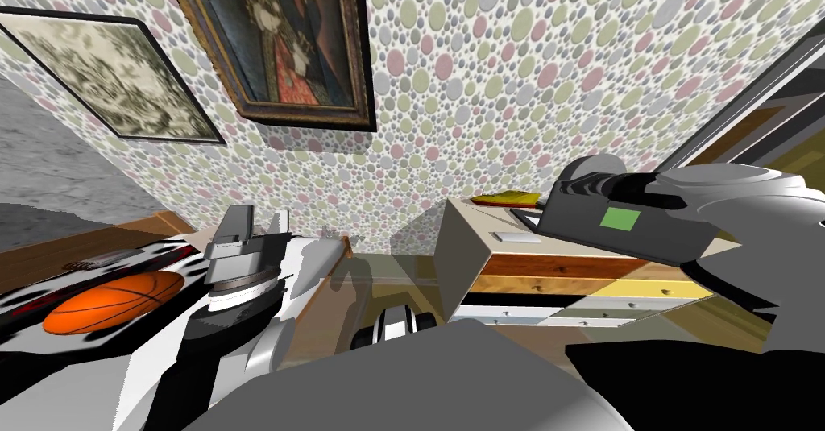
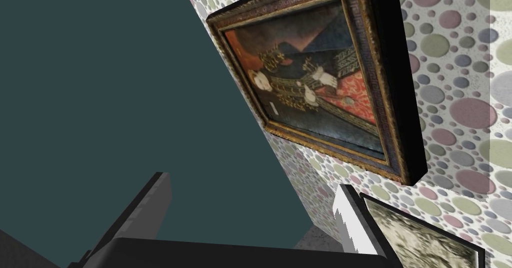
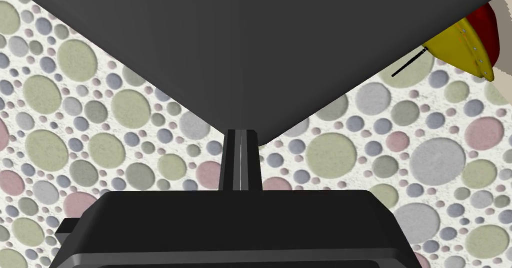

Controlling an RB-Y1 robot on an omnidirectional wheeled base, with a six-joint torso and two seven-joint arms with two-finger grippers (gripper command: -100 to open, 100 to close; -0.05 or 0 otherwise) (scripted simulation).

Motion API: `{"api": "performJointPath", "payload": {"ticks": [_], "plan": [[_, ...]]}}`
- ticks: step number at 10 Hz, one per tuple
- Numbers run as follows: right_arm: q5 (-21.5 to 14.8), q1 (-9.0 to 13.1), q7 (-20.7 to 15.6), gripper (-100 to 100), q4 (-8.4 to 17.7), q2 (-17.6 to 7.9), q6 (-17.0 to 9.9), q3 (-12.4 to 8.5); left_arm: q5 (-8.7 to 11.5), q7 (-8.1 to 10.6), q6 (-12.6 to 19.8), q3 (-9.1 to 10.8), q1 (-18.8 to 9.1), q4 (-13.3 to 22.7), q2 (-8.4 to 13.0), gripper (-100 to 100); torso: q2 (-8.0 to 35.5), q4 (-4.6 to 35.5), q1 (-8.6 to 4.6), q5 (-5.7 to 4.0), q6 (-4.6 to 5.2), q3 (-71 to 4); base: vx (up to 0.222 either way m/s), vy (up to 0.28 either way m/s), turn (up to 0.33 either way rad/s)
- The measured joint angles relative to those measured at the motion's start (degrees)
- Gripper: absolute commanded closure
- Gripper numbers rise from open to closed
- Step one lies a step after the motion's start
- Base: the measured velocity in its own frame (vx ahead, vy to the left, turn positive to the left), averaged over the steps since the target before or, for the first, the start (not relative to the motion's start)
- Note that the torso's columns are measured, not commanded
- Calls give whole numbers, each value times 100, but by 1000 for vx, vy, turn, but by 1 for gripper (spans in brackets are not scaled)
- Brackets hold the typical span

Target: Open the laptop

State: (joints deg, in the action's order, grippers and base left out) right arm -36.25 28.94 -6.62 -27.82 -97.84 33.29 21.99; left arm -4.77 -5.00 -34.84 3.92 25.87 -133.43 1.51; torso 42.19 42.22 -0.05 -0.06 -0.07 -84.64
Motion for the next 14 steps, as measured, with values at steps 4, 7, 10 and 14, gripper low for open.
{"api": "performJointPath", "payload": {"ticks": [4, 7, 10, 14], "plan": [[173, -459, 358, 100, -144, -355, 361, 130, 0, 0, 0, 0, -1, 0, 0, 0, -1, -2, -12, -8, 0, 0, 59, -25, 2], [-53, -260, 588, 100, -8, -474, 725, 369, 0, 0, 0, 0, 0, 0, 0, 0, -9, 1, -5, 3, 7, -4, 106, -38, -3], [-518, 138, 927, 100, 224, -569, 1222, 639, 0, 0, 0, 0, 0, 0, 0, 0, 3, 1, 2, 2, -5, 2, 83, -25, 0], [-199, -284, 1002, 100, 56, -733, 1249, 639, 0, 0, 0, 0, -1, 0, 0, 0, 25, 12, 8, 7, 9, 17, 14, -2, 0]]}}
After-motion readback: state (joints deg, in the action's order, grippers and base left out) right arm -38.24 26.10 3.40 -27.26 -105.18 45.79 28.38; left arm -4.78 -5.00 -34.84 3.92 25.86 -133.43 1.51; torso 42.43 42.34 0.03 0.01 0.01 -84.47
